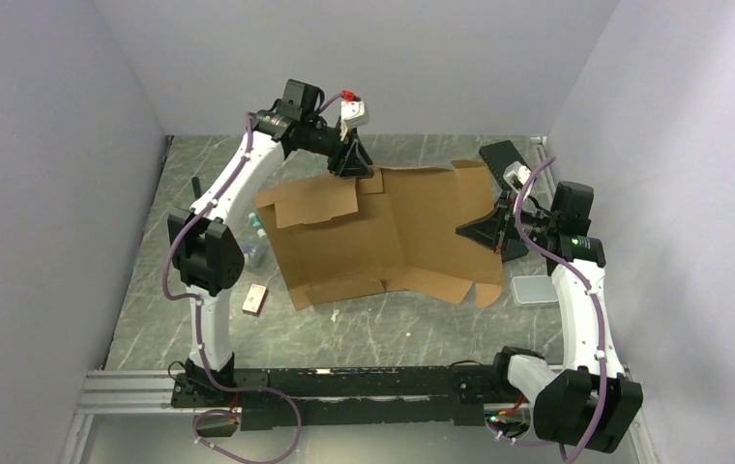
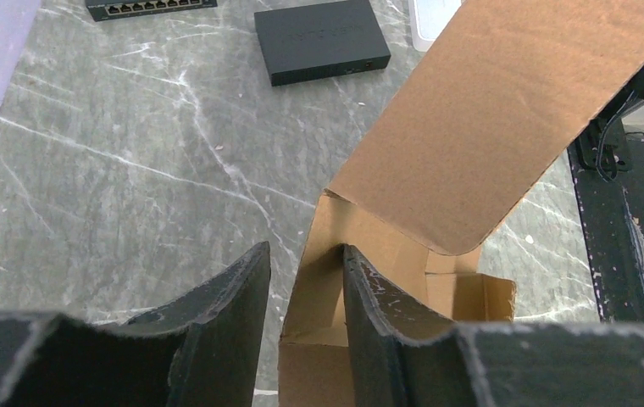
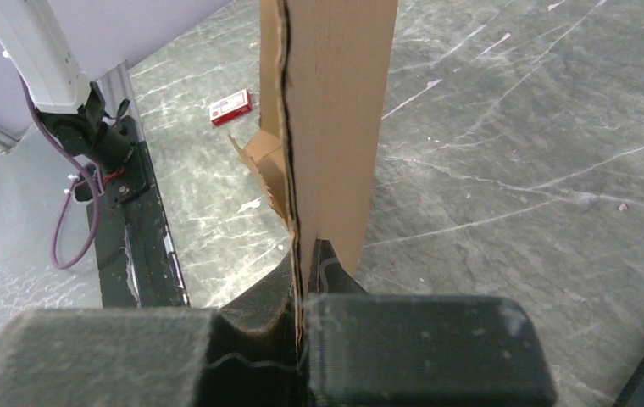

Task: Fold the paper box

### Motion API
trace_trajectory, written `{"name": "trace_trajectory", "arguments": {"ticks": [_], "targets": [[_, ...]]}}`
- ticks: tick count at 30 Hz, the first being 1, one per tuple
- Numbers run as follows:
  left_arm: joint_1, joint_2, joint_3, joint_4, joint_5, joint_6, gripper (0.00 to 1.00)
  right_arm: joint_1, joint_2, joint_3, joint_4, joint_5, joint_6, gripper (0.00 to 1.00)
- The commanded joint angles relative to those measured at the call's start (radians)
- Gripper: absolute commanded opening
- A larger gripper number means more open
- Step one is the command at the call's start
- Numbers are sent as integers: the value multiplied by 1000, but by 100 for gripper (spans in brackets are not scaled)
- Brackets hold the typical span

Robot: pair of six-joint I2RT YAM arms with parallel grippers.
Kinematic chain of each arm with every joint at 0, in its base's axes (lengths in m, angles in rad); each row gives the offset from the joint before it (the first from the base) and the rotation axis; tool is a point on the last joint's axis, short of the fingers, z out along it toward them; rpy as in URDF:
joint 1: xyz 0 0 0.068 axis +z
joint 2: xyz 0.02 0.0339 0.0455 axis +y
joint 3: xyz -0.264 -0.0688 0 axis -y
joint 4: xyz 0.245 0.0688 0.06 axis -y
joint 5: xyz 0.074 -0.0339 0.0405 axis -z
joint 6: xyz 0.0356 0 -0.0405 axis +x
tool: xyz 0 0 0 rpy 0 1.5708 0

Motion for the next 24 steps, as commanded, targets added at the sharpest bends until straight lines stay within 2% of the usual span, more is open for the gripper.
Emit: {"name": "trace_trajectory", "arguments": {"ticks": [1,3,5,10,11,18,19,21,22,24], "targets": [[-7,26,30,-8,54,53,43,-1,-29,50,54,-93,-37,0],[-7,29,27,-18,74,63,44,-1,-29,50,52,-95,-38,0],[-7,32,26,-25,90,69,40,-1,-30,50,51,-98,-40,0],[-7,37,39,-26,109,59,4,-1,-30,50,48,-98,-43,0],[-7,36,42,-24,108,56,0,-1,-29,50,48,-97,-44,0],[-7,-3,35,31,38,17,0,-2,-28,54,42,-69,-49,0],[-6,-17,25,71,9,-23,5,-4,-27,55,42,-56,-49,0],[0,-57,-6,162,-80,-125,37,-11,-29,56,50,-28,-38,0],[7,-84,-25,205,-125,-189,57,-15,-27,55,59,-15,-24,0],[29,-156,-81,298,-215,-292,74,-23,-28,55,66,4,-12,0]]}}
